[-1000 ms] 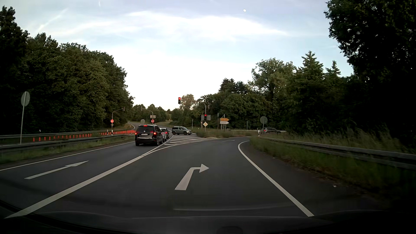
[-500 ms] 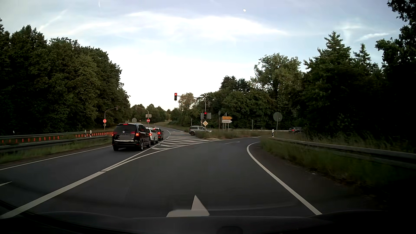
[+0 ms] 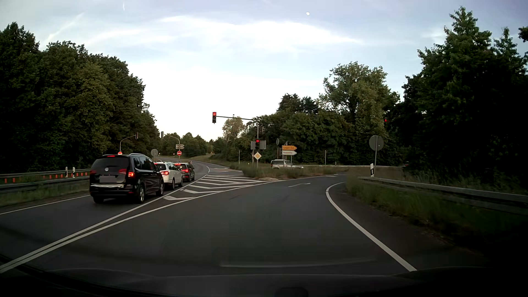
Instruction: Follow the waypoints while adhering to traffic rules and regulations
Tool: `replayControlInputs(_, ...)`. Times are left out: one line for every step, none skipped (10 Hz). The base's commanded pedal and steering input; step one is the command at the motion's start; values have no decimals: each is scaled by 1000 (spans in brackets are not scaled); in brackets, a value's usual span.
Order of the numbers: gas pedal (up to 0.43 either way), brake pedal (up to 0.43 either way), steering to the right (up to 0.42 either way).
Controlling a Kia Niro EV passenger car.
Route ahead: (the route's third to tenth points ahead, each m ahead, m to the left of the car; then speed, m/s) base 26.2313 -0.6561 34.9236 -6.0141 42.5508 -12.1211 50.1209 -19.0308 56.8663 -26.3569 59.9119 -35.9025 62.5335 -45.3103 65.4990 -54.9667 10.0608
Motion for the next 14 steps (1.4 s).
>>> replayControlInputs(0,207,24)
replayControlInputs(0,207,31)
replayControlInputs(0,207,37)
replayControlInputs(0,207,40)
replayControlInputs(0,207,43)
replayControlInputs(0,207,47)
replayControlInputs(0,207,50)
replayControlInputs(0,207,54)
replayControlInputs(0,207,58)
replayControlInputs(0,207,62)
replayControlInputs(0,207,66)
replayControlInputs(0,213,73)
replayControlInputs(0,213,78)
replayControlInputs(0,213,80)
